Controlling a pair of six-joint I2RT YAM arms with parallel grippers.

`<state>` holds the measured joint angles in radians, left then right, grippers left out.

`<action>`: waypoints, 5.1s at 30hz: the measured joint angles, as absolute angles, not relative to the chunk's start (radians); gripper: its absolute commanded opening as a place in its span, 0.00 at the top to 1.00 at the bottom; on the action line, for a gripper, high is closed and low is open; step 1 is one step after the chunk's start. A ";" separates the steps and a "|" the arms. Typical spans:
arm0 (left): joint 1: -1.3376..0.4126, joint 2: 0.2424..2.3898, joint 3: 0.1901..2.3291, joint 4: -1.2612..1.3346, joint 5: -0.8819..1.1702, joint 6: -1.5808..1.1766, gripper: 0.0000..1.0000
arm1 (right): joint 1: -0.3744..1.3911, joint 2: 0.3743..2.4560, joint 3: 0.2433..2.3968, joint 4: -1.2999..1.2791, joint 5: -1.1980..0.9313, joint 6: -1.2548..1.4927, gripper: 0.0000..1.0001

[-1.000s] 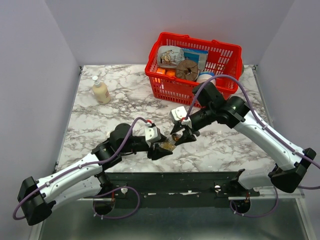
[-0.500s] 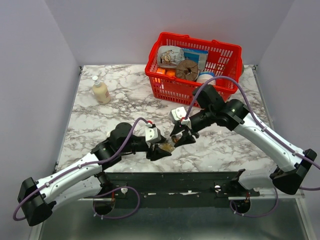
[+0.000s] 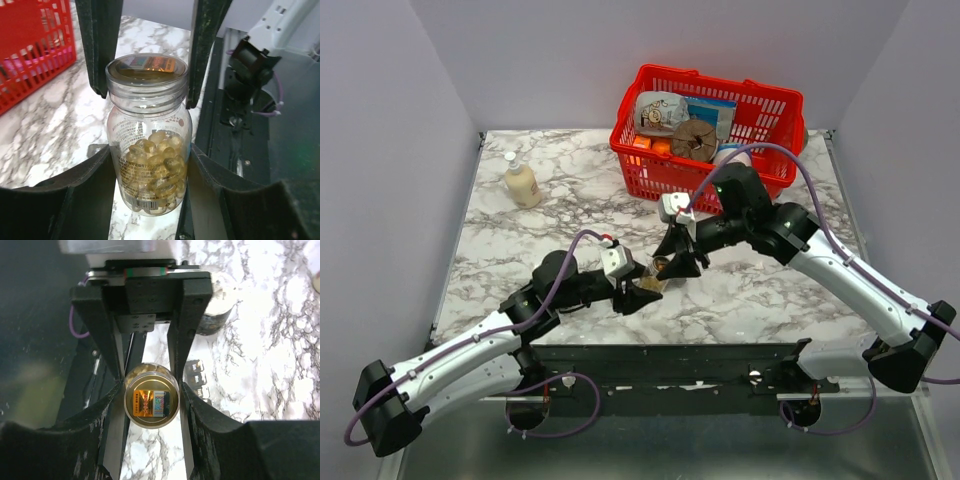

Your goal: Sort the pills into containers

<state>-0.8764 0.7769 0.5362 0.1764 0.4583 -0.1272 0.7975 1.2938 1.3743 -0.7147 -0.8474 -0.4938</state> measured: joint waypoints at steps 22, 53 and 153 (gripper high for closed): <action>-0.872 0.759 0.505 0.213 0.219 -0.044 1.00 | 0.770 1.407 1.365 -0.574 -0.743 -0.134 0.01; -0.799 0.885 0.665 0.054 0.812 -0.035 1.00 | 0.751 1.365 1.558 -1.214 -1.109 -1.183 0.35; -0.721 0.764 0.560 0.173 0.355 -0.095 1.00 | 0.699 1.473 1.599 -0.726 -0.868 -0.310 0.00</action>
<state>-0.7208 0.7639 0.5598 0.1734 0.3550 -0.0952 0.6987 1.4727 1.5990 -0.7258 -0.8680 -0.3099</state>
